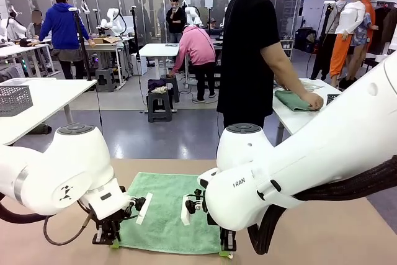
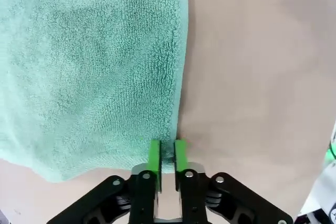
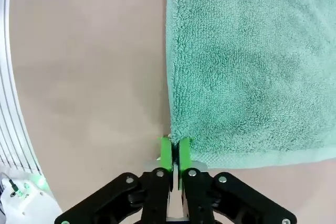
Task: Fold the towels and place them in the basket.
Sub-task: When a person lays out a Towel with hook on the table, fold it in half twice.
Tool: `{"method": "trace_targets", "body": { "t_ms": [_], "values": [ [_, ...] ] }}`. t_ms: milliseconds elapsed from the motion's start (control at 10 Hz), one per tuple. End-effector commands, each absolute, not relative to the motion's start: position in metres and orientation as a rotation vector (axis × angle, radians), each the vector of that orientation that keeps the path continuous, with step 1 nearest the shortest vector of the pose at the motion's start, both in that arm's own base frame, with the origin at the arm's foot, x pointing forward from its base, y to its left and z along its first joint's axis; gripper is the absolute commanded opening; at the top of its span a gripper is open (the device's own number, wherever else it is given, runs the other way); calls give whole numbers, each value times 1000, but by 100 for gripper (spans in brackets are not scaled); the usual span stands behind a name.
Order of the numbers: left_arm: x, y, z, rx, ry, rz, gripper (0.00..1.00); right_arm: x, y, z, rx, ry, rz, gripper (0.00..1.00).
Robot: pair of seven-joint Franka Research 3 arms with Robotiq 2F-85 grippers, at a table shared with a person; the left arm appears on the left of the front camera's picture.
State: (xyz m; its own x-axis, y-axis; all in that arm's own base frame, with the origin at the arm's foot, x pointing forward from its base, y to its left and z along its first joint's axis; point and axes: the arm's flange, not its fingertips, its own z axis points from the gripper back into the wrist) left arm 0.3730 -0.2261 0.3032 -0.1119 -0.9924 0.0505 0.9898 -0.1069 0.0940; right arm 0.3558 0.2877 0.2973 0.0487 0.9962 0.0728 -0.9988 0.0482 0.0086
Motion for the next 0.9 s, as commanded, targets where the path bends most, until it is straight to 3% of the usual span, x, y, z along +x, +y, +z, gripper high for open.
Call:
{"method": "trace_targets", "body": {
  "t_ms": [0,800],
  "values": [
    [379,-229,304,44,-110,-1695,0,353,288,296,22,-43,1507,0],
    [357,-234,324,47,-51,-1691,0,355,287,329,-25,-41,1555,0]
  ]
}}
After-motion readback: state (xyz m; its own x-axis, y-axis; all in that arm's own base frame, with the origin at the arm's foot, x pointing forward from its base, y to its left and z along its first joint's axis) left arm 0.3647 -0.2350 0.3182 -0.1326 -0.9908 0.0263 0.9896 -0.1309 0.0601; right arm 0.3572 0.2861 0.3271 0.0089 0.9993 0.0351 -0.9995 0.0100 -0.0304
